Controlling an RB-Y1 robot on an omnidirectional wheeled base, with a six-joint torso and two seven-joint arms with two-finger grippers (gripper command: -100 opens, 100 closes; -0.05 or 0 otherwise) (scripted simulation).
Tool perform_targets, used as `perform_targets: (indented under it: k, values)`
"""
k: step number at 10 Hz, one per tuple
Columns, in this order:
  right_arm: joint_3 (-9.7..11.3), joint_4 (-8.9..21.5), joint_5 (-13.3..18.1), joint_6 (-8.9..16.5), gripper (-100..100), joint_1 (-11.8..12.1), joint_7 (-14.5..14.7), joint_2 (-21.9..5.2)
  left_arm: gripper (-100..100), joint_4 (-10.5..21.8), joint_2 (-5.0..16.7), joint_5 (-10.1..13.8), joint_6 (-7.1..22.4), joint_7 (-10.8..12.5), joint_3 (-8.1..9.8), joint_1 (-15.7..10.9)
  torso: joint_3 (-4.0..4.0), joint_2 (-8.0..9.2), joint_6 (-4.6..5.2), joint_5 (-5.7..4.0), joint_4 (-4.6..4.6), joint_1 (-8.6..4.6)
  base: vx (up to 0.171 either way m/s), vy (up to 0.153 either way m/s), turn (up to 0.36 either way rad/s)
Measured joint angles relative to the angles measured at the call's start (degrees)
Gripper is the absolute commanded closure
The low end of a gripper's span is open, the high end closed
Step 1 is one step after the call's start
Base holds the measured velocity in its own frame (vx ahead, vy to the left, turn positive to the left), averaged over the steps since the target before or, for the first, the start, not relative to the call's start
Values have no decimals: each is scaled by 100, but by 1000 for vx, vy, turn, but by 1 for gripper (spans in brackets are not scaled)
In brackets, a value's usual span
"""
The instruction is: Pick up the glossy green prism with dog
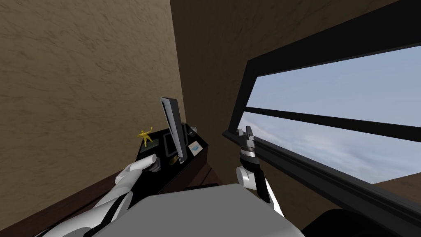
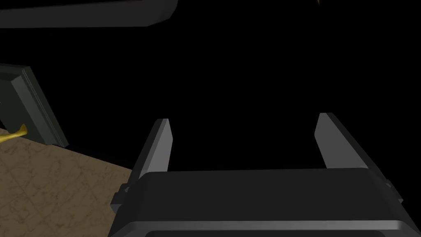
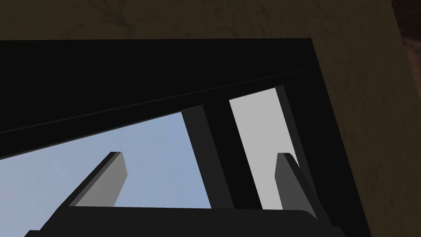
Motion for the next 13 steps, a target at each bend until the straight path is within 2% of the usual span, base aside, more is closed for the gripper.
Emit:
perform_targets:
  k: [6,13]
  values:
    - [0,0,0,0,0,0,0,0,-100,791,181,16,833,31,264,-491,0,0,1,-1,0,-3,34,-23,-65]
    - [17,12,3,6,0,10,-4,-3,-100,1342,370,-5,1700,64,489,-910,2,-3,8,-1,8,-27,24,-20,-49]
